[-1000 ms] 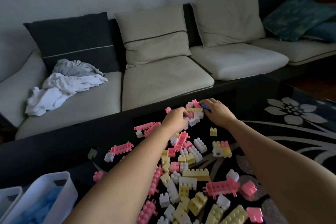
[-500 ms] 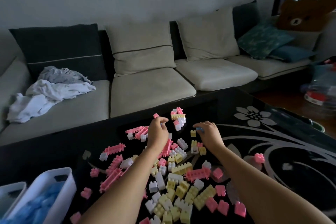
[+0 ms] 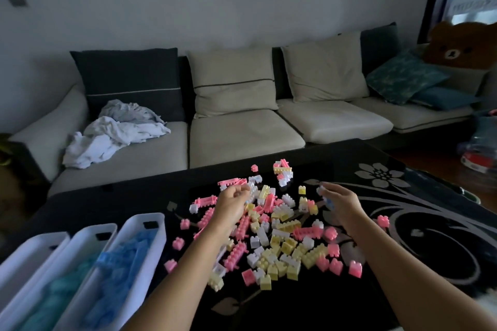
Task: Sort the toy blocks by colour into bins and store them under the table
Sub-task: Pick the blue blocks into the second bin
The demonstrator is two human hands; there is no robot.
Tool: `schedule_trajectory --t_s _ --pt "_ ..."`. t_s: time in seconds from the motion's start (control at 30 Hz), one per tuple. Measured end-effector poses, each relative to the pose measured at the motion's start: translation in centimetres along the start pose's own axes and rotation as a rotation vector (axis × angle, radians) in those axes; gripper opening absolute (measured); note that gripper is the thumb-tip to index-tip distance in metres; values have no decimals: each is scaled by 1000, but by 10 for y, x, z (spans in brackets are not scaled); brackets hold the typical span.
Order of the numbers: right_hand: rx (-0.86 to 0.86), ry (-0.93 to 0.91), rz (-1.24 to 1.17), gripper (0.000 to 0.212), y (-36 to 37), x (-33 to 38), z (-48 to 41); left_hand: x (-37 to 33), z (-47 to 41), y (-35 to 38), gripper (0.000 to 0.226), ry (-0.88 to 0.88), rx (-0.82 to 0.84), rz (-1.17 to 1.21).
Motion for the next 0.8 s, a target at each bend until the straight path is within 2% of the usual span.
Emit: schedule_trajectory --t_s 0.1,0.2,0.27,0.37,0.43,0.53,0.63,0.8 --pt "81 165 -402 27 29 20 17 4 19 -37 11 9 -30 22" --pt "103 391 -958 42 70 36 31 12 36 -72 13 38 -77 -21" --pt "159 496 -1134 41 99 46 40 20 46 -94 16 44 -96 -74" --pt "276 553 -1024 28 141 58 55 28 63 -124 24 87 -159 -157" --pt "369 571 -926 18 171 63 71 32 78 -149 29 140 -272 -251" --pt "522 593 -819 16 217 70 100 41 99 -176 22 175 -421 -425" --pt "615 607 -653 17 264 66 132 61 109 -193 20 144 -418 -510" --pt "617 571 -414 24 316 66 175 77 114 -206 18 96 -347 -492"
Point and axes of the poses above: each hand's wrist, its own z-axis away from the middle knuckle, its own y-axis out of the palm, x = y × z, the point moved 5 cm from there along -z, towards the middle knuckle, and after that the axes turned 6 degrees about -y, right-handed, at the moved point
